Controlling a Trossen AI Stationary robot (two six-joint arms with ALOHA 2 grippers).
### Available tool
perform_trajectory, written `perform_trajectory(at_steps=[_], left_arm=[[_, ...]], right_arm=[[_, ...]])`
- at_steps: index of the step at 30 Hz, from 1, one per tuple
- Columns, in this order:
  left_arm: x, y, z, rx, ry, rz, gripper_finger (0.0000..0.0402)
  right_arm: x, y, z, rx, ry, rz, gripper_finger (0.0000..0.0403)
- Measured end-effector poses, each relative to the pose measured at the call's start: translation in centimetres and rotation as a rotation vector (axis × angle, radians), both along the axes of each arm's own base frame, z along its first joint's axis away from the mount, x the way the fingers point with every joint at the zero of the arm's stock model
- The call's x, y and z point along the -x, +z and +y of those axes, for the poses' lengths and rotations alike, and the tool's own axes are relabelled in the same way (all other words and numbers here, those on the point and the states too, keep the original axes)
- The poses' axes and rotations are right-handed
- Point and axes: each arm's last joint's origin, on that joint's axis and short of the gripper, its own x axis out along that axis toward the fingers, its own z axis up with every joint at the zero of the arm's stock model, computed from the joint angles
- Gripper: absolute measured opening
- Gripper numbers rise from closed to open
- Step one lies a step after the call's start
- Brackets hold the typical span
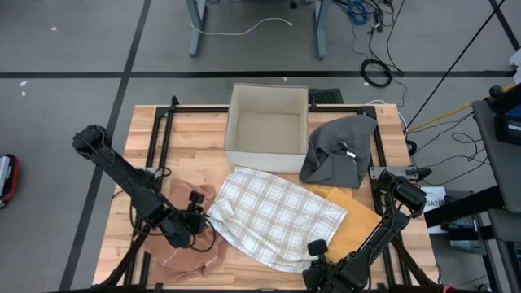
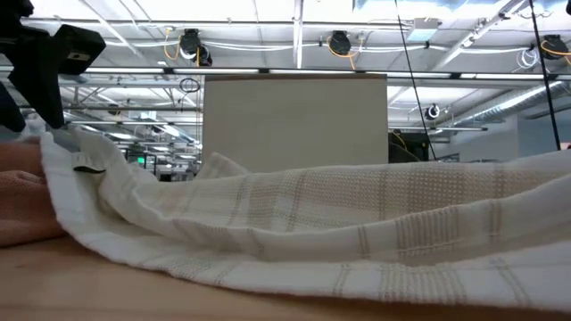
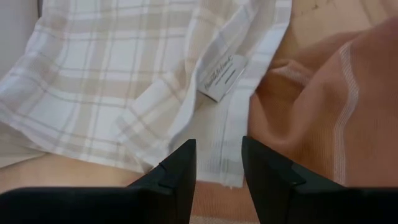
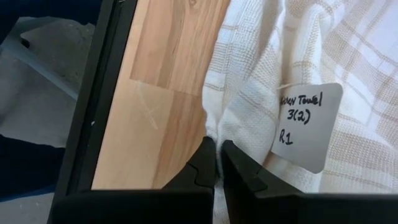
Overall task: Fold towel
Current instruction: Fold the white patterned towel
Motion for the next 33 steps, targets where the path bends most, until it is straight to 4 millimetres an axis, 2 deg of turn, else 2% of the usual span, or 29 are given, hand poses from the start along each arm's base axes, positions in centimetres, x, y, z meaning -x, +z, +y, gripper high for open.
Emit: perform_trajectory(at_steps=[8, 14, 19, 26, 29, 33], left_arm=[[-0.2, 0.2, -0.2, 0.016, -0.008, -0.031, 0.0135], [-0.5, 0.4, 0.0, -0.105, -0.021, -0.112, 0.0135], [-0.4, -0.1, 0.2, -0.152, -0.027, -0.069, 0.0135], [-1.5, -1.0, 1.1, -0.158, -0.007, 0.000, 0.0133], [-2.1, -1.8, 1.3, -0.130, -0.046, 0.083, 0.0105], [-2.3, -2.3, 1.4, -0.122, -0.097, 0.136, 0.0023]], right_arm=[[0.0, 0.0, 0.0, 0.001, 0.000, -0.001, 0.0004], [0.0, 0.0, 0.0, 0.000, -0.001, -0.001, 0.0004], [0.0, 0.0, 0.0, 0.000, -0.001, -0.001, 0.0004], [0.0, 0.0, 0.0, 0.001, -0.001, -0.001, 0.0004], [0.0, 0.0, 0.0, 0.001, -0.001, -0.001, 0.0004], [0.0, 0.0, 0.0, 0.001, -0.001, -0.001, 0.0004]])
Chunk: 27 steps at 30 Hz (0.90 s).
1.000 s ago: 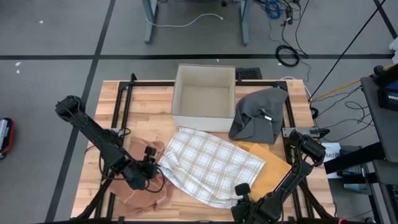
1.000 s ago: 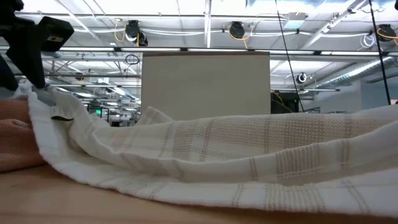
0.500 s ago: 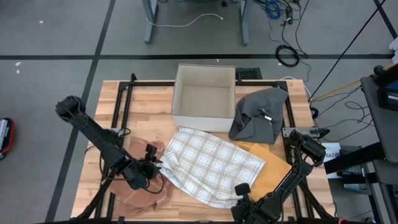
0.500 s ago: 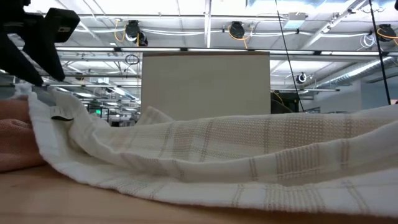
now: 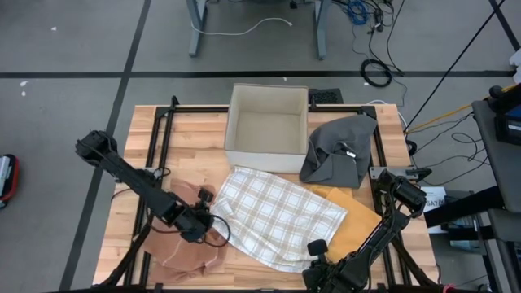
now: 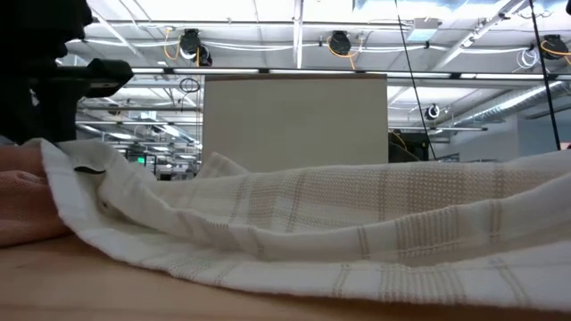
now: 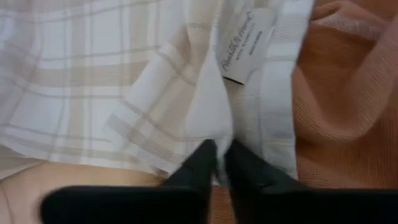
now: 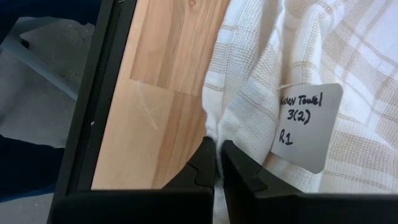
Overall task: Fold towel
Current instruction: Fold the white patterned towel
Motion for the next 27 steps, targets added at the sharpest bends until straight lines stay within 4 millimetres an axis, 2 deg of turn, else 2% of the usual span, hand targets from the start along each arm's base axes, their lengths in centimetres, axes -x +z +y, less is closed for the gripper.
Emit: perform_trajectory(at_steps=[4, 12, 18, 22, 27], left_arm=[[0.3, 0.4, -0.2, -0.049, 0.000, -0.056, 0.0008], [1.4, 0.7, -1.4, -0.049, -0.060, -0.076, 0.0007], [2.1, 1.2, -2.2, -0.133, -0.064, -0.148, 0.0007], [2.3, 1.1, -2.3, -0.103, -0.083, -0.118, 0.0008], [2.2, 1.1, -2.2, -0.082, -0.069, -0.103, 0.0030]], right_arm=[[0.0, 0.0, 0.0, 0.000, 0.001, 0.000, 0.0004], [0.0, 0.0, 0.0, 0.000, 0.000, 0.000, 0.0004], [0.0, 0.0, 0.0, -0.001, -0.003, 0.000, 0.0004], [0.0, 0.0, 0.0, -0.001, -0.004, 0.000, 0.0004], [0.0, 0.0, 0.0, -0.002, -0.004, -0.001, 0.0004]])
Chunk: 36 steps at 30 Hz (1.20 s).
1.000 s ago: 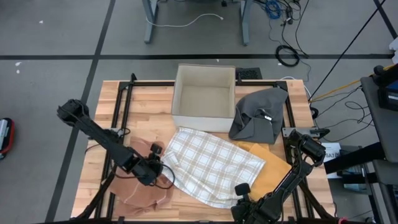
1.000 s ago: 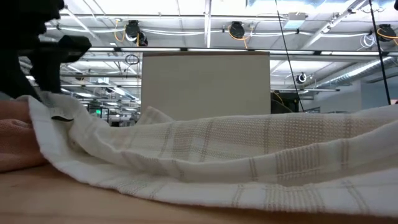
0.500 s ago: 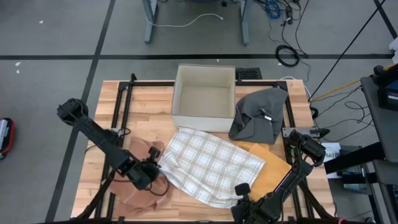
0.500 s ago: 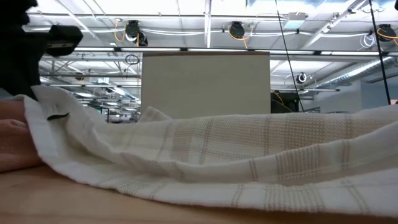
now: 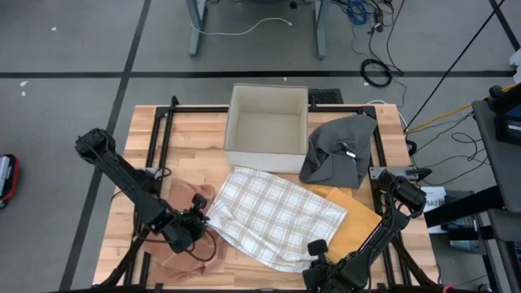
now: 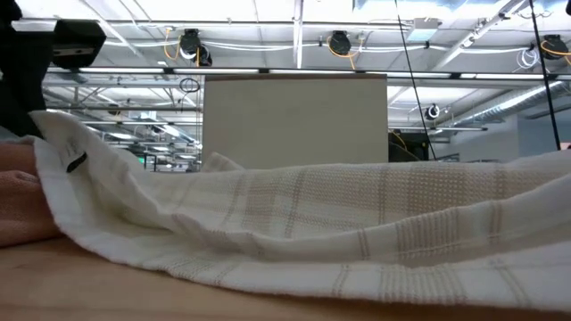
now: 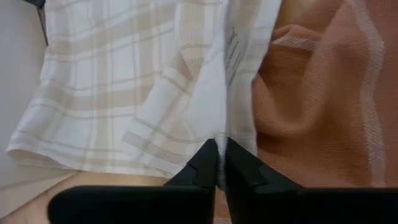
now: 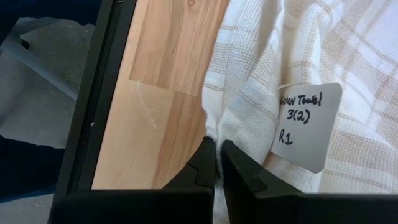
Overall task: Fold towel
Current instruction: Fold the white patterned towel
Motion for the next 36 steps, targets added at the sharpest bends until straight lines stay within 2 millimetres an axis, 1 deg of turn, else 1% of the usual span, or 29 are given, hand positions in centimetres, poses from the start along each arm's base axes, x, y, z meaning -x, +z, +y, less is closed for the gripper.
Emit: perform_trajectory(at_steps=[4, 7, 13, 19, 21, 25, 27, 30, 34, 36], left_arm=[[-0.1, 0.0, 0.2, 0.007, 0.021, 0.001, 0.0061], [-0.2, -0.1, 0.5, 0.032, 0.075, 0.013, 0.0082], [-0.4, -0.3, 0.9, 0.138, 0.127, 0.099, 0.0111], [-0.3, -0.3, 0.9, 0.181, 0.134, 0.155, 0.0119], [-0.4, 0.1, 0.7, 0.192, 0.130, 0.167, 0.0120], [-0.9, 1.6, 0.0, 0.225, 0.115, 0.134, 0.0120], [-1.0, 2.0, -0.3, 0.230, 0.097, 0.121, 0.0120], [-0.8, 1.6, -0.4, 0.221, 0.097, 0.131, 0.0120], [-0.9, 0.4, -0.3, 0.177, 0.105, 0.135, 0.0120], [-1.0, -0.1, -0.6, 0.156, 0.084, 0.123, 0.0120]], right_arm=[[0.0, 0.0, 0.0, -0.003, -0.004, -0.001, 0.0004], [0.0, 0.0, 0.0, -0.003, -0.003, -0.001, 0.0004], [0.0, 0.0, 0.0, -0.002, -0.003, -0.001, 0.0004], [0.0, 0.0, 0.0, -0.001, -0.004, -0.001, 0.0004], [0.0, 0.0, 0.0, -0.001, -0.003, -0.001, 0.0004], [0.0, 0.0, 0.0, 0.000, -0.002, -0.001, 0.0004], [0.0, 0.0, 0.0, 0.000, -0.001, -0.001, 0.0004], [0.0, 0.0, 0.0, 0.002, -0.002, -0.002, 0.0004], [0.0, 0.0, 0.0, 0.002, -0.001, -0.004, 0.0004], [0.0, 0.0, 0.0, 0.002, -0.001, -0.005, 0.0004]])
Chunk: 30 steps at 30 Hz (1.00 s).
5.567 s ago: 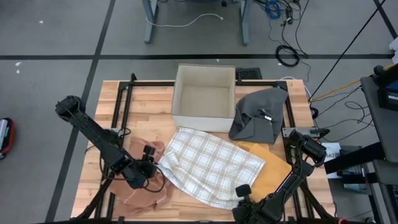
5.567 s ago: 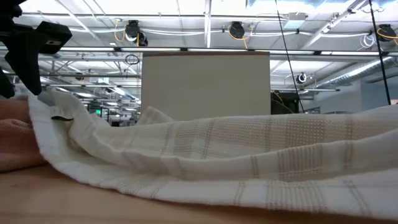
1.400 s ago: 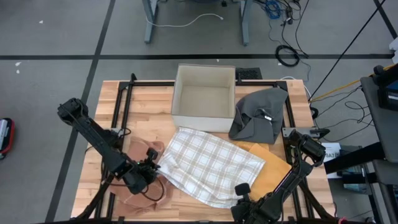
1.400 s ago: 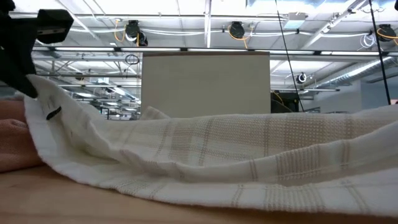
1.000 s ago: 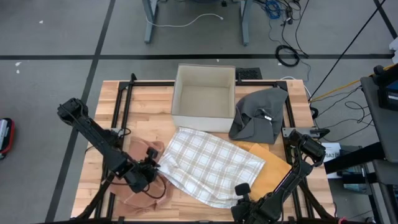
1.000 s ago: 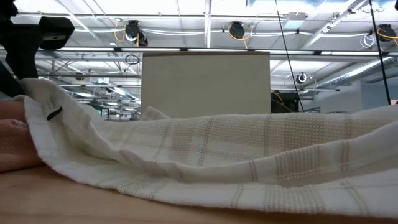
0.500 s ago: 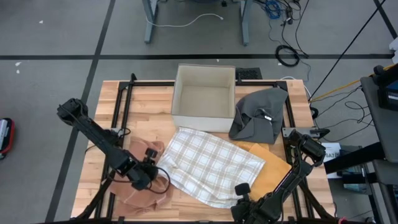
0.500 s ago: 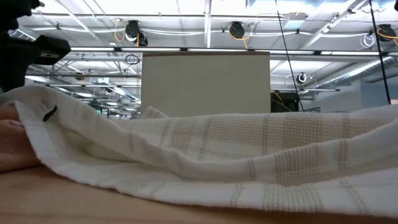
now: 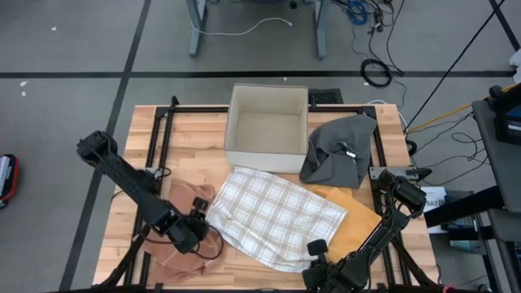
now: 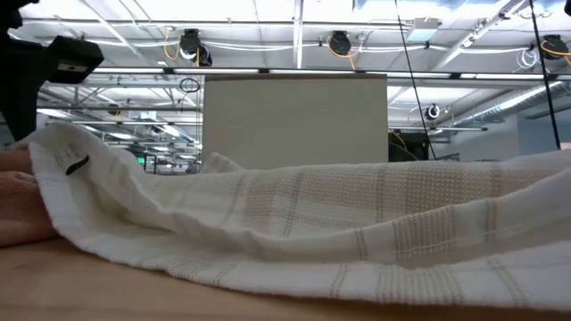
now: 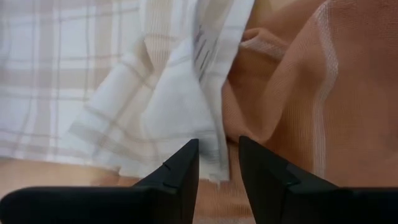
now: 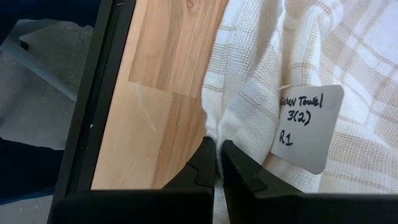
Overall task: Fold towel
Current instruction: Fold the white patterned towel
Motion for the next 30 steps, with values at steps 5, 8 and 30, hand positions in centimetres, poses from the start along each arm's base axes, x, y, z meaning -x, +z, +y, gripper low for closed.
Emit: perform_trajectory(at_steps=[5, 8, 30], left_arm=[[-0.2, -1.2, -0.8, -0.094, -0.047, -0.026, 0.0120], [-0.3, -2.2, -1.1, -0.174, -0.049, -0.033, 0.0120], [-1.0, -1.8, 0.1, -0.388, 0.121, -0.113, 0.0106]], right_arm=[[0.0, 0.0, 0.0, 0.000, 0.000, -0.001, 0.0004], [0.0, 0.0, 0.0, 0.000, 0.000, -0.001, 0.0004], [0.0, 0.0, 0.0, -0.002, -0.005, -0.002, 0.0004]])
